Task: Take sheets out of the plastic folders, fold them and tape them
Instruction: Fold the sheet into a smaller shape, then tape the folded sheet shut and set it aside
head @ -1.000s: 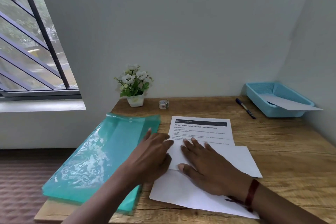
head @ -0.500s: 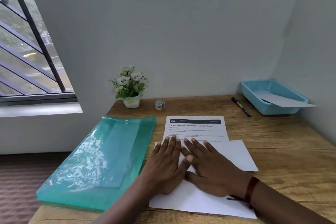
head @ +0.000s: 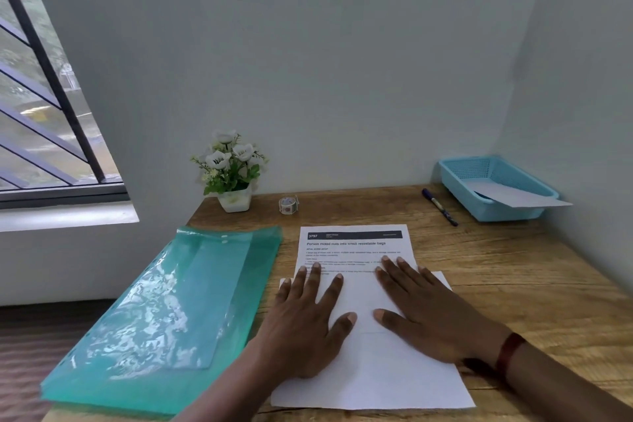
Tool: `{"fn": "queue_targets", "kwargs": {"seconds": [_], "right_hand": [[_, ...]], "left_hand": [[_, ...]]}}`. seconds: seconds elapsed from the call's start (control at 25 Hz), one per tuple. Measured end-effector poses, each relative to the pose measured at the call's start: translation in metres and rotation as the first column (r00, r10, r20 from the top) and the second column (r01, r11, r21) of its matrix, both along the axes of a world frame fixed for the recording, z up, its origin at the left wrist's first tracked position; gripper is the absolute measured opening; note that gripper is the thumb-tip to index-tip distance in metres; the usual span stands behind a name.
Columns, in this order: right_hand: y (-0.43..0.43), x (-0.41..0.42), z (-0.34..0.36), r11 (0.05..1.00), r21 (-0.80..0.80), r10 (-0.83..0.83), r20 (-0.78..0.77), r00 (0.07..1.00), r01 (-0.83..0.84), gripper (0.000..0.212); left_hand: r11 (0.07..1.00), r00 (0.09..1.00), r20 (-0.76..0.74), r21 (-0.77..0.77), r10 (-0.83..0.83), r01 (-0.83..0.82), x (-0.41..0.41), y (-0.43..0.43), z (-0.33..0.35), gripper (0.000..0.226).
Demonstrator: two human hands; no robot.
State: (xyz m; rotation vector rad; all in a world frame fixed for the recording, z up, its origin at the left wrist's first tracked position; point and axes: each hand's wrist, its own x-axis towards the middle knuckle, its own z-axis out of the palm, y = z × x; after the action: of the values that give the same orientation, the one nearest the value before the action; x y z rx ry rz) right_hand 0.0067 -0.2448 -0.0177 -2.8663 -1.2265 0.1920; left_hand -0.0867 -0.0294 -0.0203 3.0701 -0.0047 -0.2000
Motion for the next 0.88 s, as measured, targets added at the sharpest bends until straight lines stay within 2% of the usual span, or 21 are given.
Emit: {"fn": "queue_targets", "kwargs": {"seconds": [0.28,0.4,0.52,0.6,0.72,0.8,0.88], "right_hand": [[0.003,0.018,0.006,0.999,-0.018,0.036,-0.063,0.997,-0.037,0.079],[0.010,0.024,0.008,0.999,0.003,0.045,-0.081,0.996,-0.045,0.087],[0.022,0.032,0.019,0.995,0.091,0.040,-0.024,0.999,-0.037,0.091],[0.036,0.039,0.030,0.981,0.190,0.038,0.035,0.999,-0.044,0.080],[0.062,0.042,0.033,0.932,0.356,0.024,0.099,0.995,-0.058,0.058],[0.071,0.041,0.029,0.888,0.452,-0.003,0.195,0.981,-0.087,0.046],[0.072,0.045,0.026,0.846,0.519,-0.039,0.295,0.955,-0.126,0.033]], "left_hand": [[0.997,0.990,-0.135,0.056,-0.044,0.052,0.031,0.010,0.019,0.085],[0.997,0.988,-0.138,-0.005,-0.075,0.075,0.050,0.025,0.023,0.083],[0.981,0.999,0.032,-0.190,-0.040,0.046,0.059,0.033,0.026,0.069],[0.932,0.974,0.219,-0.363,0.062,0.022,0.065,0.041,0.028,0.057],[0.797,0.871,0.366,-0.602,0.327,-0.046,0.073,0.061,0.028,0.037],[0.745,0.798,0.410,-0.663,0.442,-0.073,0.078,0.070,0.027,0.024],[0.745,0.725,0.461,-0.658,0.513,-0.109,0.086,0.077,0.034,0.016]]}}
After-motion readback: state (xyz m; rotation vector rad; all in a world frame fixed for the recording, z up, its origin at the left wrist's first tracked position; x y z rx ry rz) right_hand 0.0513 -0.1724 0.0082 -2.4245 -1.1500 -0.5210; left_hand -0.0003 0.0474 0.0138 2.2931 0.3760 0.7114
